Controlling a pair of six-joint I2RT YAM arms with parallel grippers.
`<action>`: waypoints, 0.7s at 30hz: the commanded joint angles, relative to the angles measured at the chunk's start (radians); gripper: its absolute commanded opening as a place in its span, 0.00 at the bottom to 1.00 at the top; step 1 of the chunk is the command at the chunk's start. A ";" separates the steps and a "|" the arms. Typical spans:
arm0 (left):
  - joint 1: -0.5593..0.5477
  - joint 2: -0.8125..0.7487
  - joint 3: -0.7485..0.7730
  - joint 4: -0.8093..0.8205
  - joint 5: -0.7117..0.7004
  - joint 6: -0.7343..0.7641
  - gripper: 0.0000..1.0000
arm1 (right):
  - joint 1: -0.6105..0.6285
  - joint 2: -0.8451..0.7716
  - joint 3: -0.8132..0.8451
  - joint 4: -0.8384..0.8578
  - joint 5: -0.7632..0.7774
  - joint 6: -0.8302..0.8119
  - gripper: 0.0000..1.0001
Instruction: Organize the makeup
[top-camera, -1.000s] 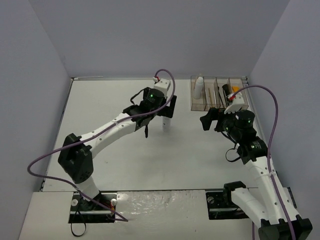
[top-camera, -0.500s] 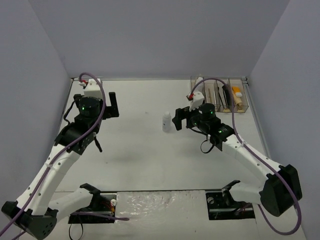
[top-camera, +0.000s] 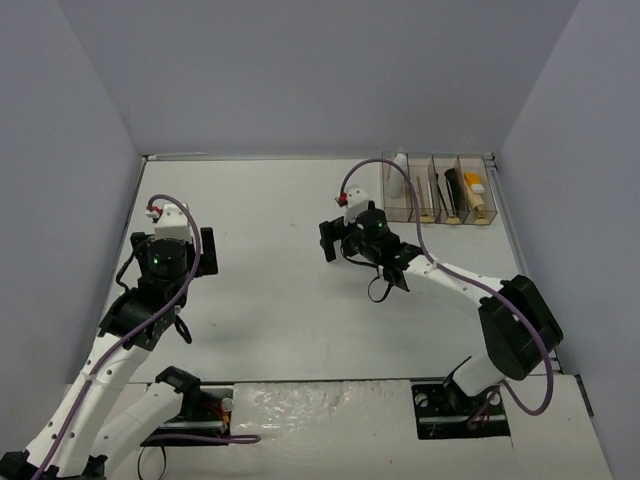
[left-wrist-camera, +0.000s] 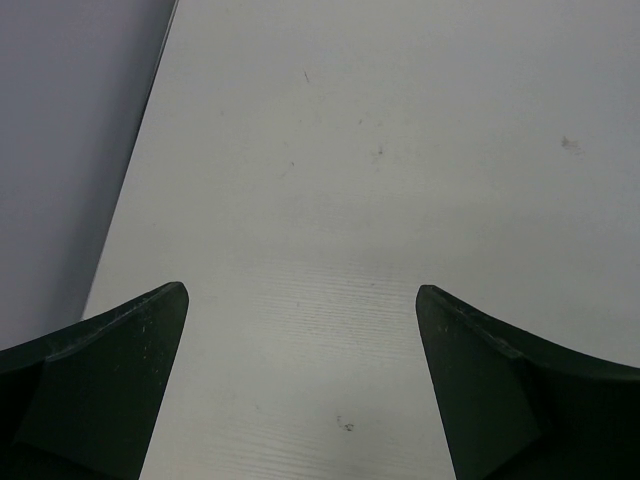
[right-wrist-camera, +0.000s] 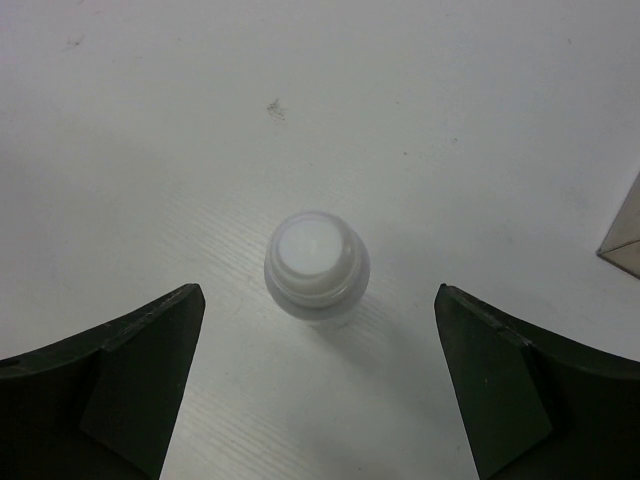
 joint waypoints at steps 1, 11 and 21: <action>0.029 0.009 0.030 0.039 0.015 0.020 0.97 | -0.002 0.033 0.074 0.135 0.060 -0.021 0.96; 0.057 0.033 0.030 0.027 0.037 0.005 0.97 | -0.001 0.123 0.079 0.201 -0.019 0.004 0.76; 0.083 0.040 0.029 0.035 0.086 -0.005 0.97 | -0.004 0.098 0.067 0.203 -0.006 -0.026 0.04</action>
